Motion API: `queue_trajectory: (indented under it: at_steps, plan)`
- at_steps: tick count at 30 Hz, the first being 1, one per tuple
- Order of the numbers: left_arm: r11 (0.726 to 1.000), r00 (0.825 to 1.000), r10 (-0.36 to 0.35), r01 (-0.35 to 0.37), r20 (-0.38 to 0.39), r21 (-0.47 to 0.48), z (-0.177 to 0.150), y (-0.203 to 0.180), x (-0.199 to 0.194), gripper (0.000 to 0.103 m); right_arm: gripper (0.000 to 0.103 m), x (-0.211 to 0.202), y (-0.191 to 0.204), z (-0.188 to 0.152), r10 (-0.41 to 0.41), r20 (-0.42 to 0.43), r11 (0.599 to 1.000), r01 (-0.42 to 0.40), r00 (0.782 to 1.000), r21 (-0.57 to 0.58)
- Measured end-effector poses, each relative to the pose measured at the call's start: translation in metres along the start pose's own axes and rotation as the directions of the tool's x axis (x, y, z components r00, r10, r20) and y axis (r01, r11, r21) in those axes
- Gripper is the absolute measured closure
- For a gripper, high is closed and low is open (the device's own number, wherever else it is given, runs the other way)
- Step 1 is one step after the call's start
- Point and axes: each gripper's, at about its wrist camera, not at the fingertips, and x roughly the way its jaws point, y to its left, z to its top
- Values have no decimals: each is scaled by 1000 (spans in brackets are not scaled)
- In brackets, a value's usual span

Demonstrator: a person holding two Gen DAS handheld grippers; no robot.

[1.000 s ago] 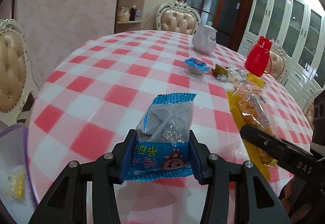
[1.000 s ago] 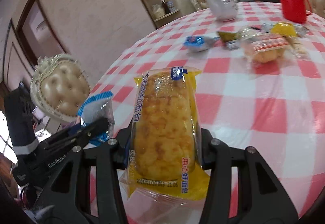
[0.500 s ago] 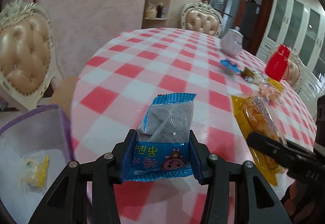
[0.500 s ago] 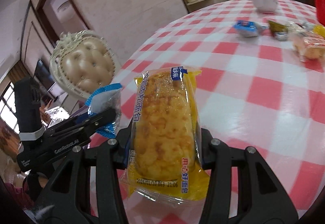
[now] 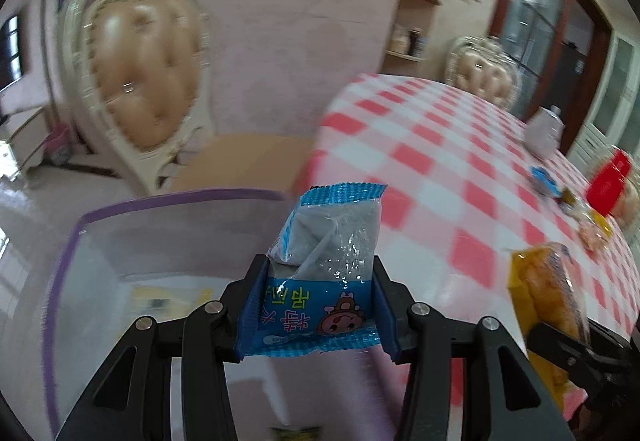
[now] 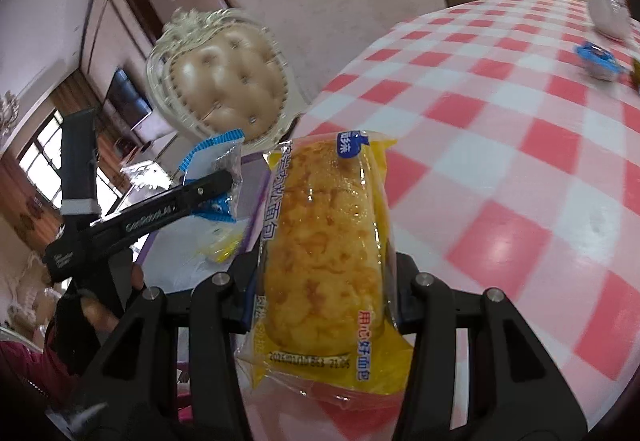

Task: Organize snacks
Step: 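Carry both packets to the clear bin and open both grippers over it, then move both open grippers back over the snacks on the table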

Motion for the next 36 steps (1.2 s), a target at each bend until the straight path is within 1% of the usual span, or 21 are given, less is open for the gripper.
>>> queue_trajectory:
  at_steps: [6, 8, 10, 12, 13, 14, 15, 16, 18, 20, 22, 24, 27, 28, 29, 30, 32, 33, 34, 35, 36]
  plan:
    - [996, 997, 79, -79, -4, -50, -2, 41, -5, 54, 51, 28, 43, -2, 80, -56, 994, -83, 995, -68]
    - [994, 995, 96, -96, -6, -60, -2, 51, -7, 54, 51, 35, 63, -5, 128, -80, 986, -136, 989, -101]
    - [991, 993, 117, -117, -4, -72, -2, 60, -9, 54, 51, 41, 79, -8, 156, -99, 976, -168, 983, -135]
    - [984, 988, 152, -151, 3, -90, 1, 69, -11, 54, 51, 48, 96, -14, 165, -131, 965, -187, 978, -183]
    - [980, 985, 174, -173, 7, -104, 3, 75, -13, 54, 48, 53, 103, -18, 181, -159, 956, -211, 971, -202]
    - [973, 979, 202, -198, 16, -116, 5, 79, -16, 53, 48, 56, 107, -22, 194, -187, 950, -232, 963, -208]
    - [960, 967, 252, -246, 31, -133, 8, 84, -21, 51, 46, 59, 110, -24, 201, -211, 945, -246, 957, -214]
    - [952, 960, 278, -270, 41, -146, 10, 87, -25, 48, 42, 60, 114, -27, 208, -231, 937, -261, 951, -232]
    - [938, 948, 311, -295, 66, -182, 14, 89, -33, 25, 40, 53, 114, -26, 196, -202, 934, -245, 960, -260]
    - [937, 945, 309, -283, 108, -204, 17, 85, -43, 20, 35, 41, 103, -19, 186, -156, 942, -221, 970, -253]
    - [951, 949, 281, -255, 140, -177, 22, 68, -46, 19, 31, 27, 83, -10, 190, -112, 954, -211, 975, -215]
    - [971, 963, 222, -203, 156, -128, 25, 45, -44, 19, 31, 11, 64, -4, 163, -68, 967, -173, 984, -187]
    - [992, 981, 123, -121, 148, -27, 28, -4, -32, 18, 31, -15, 25, 3, 80, 5, 988, -78, 997, -133]
    - [996, 986, 92, -93, 137, 6, 28, -22, -27, 18, 31, -28, 3, 3, 38, 33, 995, -35, 999, -98]
    - [998, 992, 52, -56, 119, 37, 29, -41, -20, 18, 31, -39, -14, 3, 1, 52, 998, 2, 999, -67]
    - [997, 996, -8, 2, 91, 71, 29, -67, -12, 18, 31, -48, -24, 3, -27, 64, 999, 30, 998, -45]
    - [989, 994, -96, 90, 45, 118, 28, -110, 0, 18, 31, -72, -63, 2, -116, 96, 993, 112, 989, 40]
    - [980, 990, -141, 137, 15, 148, 28, -137, 8, 18, 31, -80, -75, 4, -144, 105, 988, 137, 984, 70]
    - [971, 985, -170, 169, -5, 167, 26, -157, 12, 18, 30, -95, -99, 1, -197, 118, 975, 182, 973, 127]
    - [959, 978, -206, 209, -33, 194, 24, -183, 18, 18, 30, -107, -116, -1, -239, 124, 961, 216, 963, 173]
    - [941, 967, -245, 256, -76, 221, 21, -217, 30, 18, 29, -117, -130, 2, -269, 129, 949, 240, 954, 205]
